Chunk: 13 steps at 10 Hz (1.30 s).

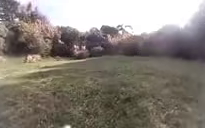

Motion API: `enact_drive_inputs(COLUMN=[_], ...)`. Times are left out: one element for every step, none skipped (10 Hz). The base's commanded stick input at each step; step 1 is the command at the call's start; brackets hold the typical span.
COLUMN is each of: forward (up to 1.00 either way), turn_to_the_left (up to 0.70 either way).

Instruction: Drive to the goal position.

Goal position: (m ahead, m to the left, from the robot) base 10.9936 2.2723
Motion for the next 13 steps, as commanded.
enact_drive_inputs(forward=[0.7,0.7,0.7,0.7,0.7,0.7,0.7,0.7,0.7,0.7,0.7,0.7,0.7], turn_to_the_left=[0.14,0.14,0.14,0.14,0.14,0.14,0.13,0.11,0.0,0.0,0.0,0.0,0.0])
